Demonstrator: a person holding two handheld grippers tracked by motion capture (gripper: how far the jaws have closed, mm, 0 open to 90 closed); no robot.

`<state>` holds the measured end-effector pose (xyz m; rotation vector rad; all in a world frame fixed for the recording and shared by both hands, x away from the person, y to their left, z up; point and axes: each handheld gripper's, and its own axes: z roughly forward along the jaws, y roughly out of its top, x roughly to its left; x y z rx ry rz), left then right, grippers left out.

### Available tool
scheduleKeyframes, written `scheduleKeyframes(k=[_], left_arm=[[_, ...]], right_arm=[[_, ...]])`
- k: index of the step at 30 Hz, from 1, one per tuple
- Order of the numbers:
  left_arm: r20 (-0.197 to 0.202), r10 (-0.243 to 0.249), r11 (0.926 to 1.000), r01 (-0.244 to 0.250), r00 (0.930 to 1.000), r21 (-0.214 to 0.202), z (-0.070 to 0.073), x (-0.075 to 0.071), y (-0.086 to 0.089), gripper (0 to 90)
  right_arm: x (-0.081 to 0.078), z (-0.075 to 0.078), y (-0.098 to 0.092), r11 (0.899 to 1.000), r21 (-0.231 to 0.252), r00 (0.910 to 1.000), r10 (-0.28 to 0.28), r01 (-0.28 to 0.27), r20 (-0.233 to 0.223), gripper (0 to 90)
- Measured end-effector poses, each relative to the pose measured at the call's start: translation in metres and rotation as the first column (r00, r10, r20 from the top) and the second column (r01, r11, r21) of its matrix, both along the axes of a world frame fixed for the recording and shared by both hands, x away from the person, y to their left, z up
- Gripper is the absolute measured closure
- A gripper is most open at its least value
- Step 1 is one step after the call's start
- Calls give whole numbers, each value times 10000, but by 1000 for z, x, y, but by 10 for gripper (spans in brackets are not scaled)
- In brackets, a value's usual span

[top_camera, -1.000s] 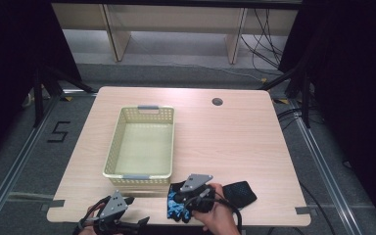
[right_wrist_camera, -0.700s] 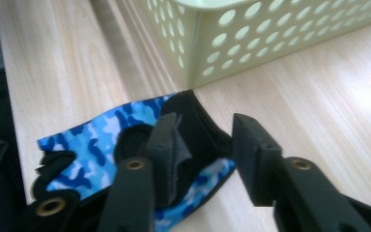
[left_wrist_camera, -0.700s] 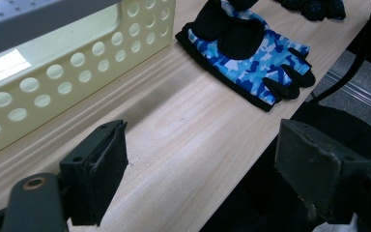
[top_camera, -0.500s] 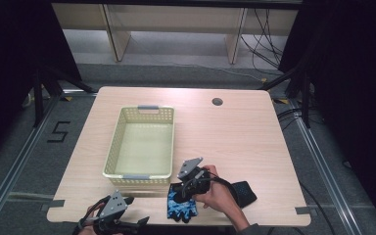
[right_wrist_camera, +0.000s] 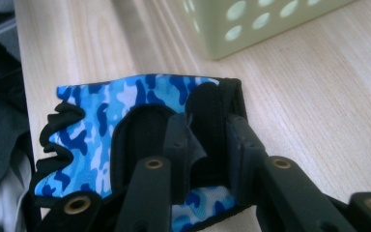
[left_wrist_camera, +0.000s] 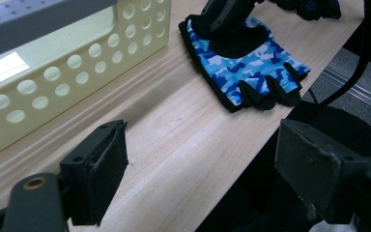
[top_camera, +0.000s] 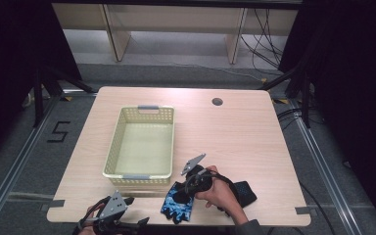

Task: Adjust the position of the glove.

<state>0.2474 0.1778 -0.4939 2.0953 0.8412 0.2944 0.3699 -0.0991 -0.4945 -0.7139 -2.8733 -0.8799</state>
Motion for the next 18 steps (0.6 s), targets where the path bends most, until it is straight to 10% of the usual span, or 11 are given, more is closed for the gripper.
scheduleKeyframes(k=[9, 12, 18], left_arm=[[-46, -7, 9999, 7, 10000, 165, 1, 1, 1, 185], [-201, 244, 9987, -253, 9995, -442, -1, -2, -3, 187], [-121, 191, 9993, -195, 9997, -324, 3, -2, -2, 194]], right_arm=[[-7, 12, -21, 9876, 1275, 9953, -946, 913, 201, 867], [-17, 28, -36, 9708, 1972, 9903, -1391, 1369, -29, 866], [-40, 52, -88, 9165, 3386, 9729, -2308, 2130, 127, 867]])
